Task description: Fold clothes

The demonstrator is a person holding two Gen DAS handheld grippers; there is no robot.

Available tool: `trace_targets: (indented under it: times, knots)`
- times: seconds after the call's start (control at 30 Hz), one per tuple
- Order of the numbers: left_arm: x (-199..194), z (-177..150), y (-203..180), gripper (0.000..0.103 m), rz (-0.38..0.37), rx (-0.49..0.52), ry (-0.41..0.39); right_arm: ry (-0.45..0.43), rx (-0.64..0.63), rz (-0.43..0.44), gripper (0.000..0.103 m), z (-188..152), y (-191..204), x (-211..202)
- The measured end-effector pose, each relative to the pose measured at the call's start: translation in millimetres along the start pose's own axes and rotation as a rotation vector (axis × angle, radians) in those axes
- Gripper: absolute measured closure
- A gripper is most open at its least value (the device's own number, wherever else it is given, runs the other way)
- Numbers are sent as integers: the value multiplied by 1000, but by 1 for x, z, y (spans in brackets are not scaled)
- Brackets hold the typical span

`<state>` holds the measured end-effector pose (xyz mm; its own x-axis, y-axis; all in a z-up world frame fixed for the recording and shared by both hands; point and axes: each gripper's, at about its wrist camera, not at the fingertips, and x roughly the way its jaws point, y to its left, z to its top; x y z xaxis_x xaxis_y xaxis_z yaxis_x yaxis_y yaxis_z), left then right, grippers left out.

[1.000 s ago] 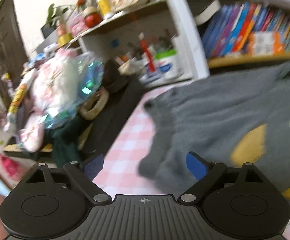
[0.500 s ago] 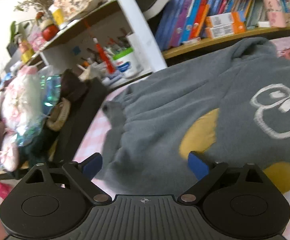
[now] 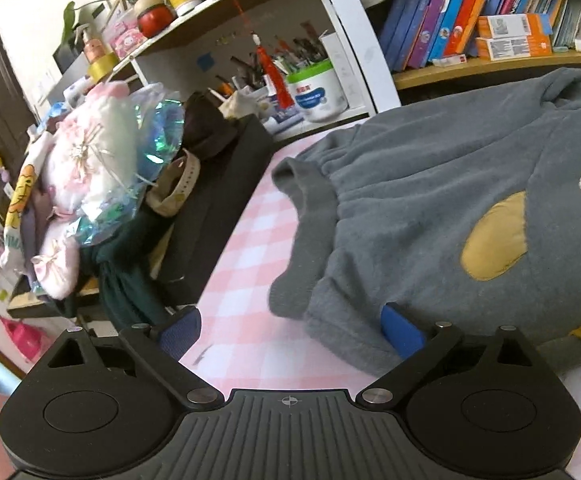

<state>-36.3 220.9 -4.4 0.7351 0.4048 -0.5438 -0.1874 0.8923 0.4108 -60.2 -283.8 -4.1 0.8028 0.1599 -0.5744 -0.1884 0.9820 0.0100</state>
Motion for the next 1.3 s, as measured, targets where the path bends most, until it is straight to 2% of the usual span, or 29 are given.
trace_targets:
  times: [0.1, 0.27, 0.33, 0.53, 0.7, 0.93, 1.07, 1.17, 1.3]
  knots:
    - [5, -1, 7, 4, 12, -16, 5, -2, 3, 3, 41, -1, 0, -1]
    - [9, -3, 7, 4, 105, 38, 6, 0, -4, 9, 41, 0, 2, -1]
    - [7, -3, 5, 4, 121, 49, 6, 3, -11, 12, 40, 0, 4, -1]
    - [4, -4, 10, 5, 92, 23, 13, 31, -33, -21, 40, -3, 4, 6]
    - [2, -4, 9, 5, 85, 33, 11, 42, -14, -137, 39, -4, -14, 3]
    - [-3, -2, 9, 5, 76, 32, -4, 16, -18, -116, 41, -5, -15, -3]
    - [-18, 4, 13, 5, 68, 7, -57, -32, -38, -93, 41, 3, -5, -9]
    - [-32, 13, 16, 5, 43, -32, -117, -34, -60, -81, 40, 5, 2, -8]
    - [-44, 24, 17, 5, -36, -95, -189, -8, -65, -92, 40, 2, 3, -2]
